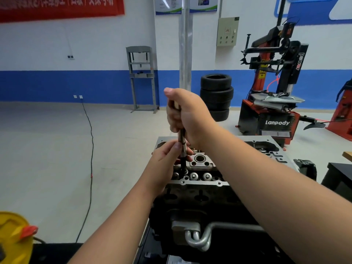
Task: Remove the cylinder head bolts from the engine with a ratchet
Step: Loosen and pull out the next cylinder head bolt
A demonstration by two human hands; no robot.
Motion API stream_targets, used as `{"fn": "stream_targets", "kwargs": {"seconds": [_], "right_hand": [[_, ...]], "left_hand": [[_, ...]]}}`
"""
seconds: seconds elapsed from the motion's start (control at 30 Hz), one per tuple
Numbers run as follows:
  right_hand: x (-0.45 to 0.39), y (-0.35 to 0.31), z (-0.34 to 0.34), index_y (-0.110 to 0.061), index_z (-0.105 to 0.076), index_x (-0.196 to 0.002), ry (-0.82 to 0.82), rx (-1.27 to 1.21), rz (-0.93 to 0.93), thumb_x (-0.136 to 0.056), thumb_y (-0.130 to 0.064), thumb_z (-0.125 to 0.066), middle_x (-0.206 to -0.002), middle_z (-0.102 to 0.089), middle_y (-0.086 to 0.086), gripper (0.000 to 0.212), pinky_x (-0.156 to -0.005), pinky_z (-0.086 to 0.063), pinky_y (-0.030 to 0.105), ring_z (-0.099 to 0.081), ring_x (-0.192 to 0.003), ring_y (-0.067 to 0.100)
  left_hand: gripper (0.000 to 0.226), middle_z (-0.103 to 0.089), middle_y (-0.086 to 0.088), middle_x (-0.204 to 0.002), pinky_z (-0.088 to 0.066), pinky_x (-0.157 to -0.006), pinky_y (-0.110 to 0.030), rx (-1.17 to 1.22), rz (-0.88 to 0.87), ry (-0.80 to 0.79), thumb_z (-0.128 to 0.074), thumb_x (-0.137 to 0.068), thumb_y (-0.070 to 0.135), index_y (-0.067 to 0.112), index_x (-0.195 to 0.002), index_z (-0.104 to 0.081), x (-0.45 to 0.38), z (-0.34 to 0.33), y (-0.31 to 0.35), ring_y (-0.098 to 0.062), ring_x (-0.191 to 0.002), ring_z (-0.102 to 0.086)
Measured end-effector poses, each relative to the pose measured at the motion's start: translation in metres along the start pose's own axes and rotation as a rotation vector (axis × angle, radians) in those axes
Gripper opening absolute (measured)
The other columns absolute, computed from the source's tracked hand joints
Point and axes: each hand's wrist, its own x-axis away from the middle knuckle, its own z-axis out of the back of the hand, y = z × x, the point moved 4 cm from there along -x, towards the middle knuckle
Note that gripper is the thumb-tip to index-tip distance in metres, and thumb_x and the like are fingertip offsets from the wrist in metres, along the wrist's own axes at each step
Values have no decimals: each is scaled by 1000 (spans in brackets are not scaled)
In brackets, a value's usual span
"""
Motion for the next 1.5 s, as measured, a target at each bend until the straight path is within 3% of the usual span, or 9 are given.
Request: {"fn": "stream_targets", "kwargs": {"seconds": [0.2,0.47,0.7,0.83,0.97,1.13,1.27,1.43,1.5], "right_hand": [[9,4,-2,-17,-59,-79,294,153,120,-98,-31,-54,-61,-54,-9,24,-61,-41,34,-48,-60,13],[3,0,2,-17,-46,-64,-3,-40,-52,-101,-37,-49,-51,-31,-3,42,-49,-22,29,-24,-47,14],[11,7,2,-10,-62,-88,334,253,168,-106,-44,-39,-69,-56,-2,45,-68,-48,42,-53,-67,16],[4,9,-2,-17,-53,-64,208,13,95,-101,-51,-42,-49,-43,-8,52,-50,-31,28,-36,-47,10],[0,7,1,-17,-45,-68,44,-3,71,-94,-44,-53,-48,-33,-6,39,-45,-24,24,-26,-44,12],[4,5,0,-11,-54,-86,264,172,111,-100,-36,-52,-65,-53,-2,28,-61,-42,34,-47,-62,16],[5,4,-8,-11,-59,-72,258,157,93,-102,-32,-44,-60,-53,-2,40,-59,-39,34,-46,-59,14],[1,2,-4,-18,-44,-60,44,-7,19,-98,-50,-48,-47,-34,-4,49,-47,-23,27,-26,-44,14],[3,2,0,-19,-39,-66,13,9,57,-95,-46,-55,-48,-32,-6,42,-47,-22,27,-24,-46,13]], "left_hand": [[18,-68,11,-72,-45,-58,-28,-1,-40,149,-74,-75,59,42,-80,-67,-4,-1,1,-8,-64,-53],[38,-77,-1,-99,-53,-90,-54,-9,-31,-11,-49,-94,66,40,-101,-75,1,0,0,-21,-98,-72],[18,-68,11,-76,-45,-59,-24,10,-38,123,-72,-76,60,44,-82,-67,-5,-2,1,-6,-65,-55],[22,-69,2,-82,-44,-62,-29,6,-66,33,-68,-83,60,41,-94,-70,-1,-3,1,-13,-70,-53],[34,-75,2,-93,-45,-77,-35,9,-21,-19,-53,-88,67,45,-104,-73,2,-2,2,-12,-86,-65],[16,-69,14,-75,-44,-58,-15,17,-62,78,-65,-84,57,43,-84,-72,-1,-2,5,2,-64,-58],[17,-64,15,-69,-45,-56,-18,21,-74,153,-78,-69,54,42,-74,-67,-4,3,1,-2,-61,-53],[31,-74,5,-93,-49,-84,-40,93,-48,-5,-58,-87,58,40,-103,-76,-1,1,1,-13,-91,-70],[36,-76,2,-94,-50,-82,-33,39,-27,-31,-54,-89,61,34,-99,-76,0,-1,2,-12,-88,-70]]}}
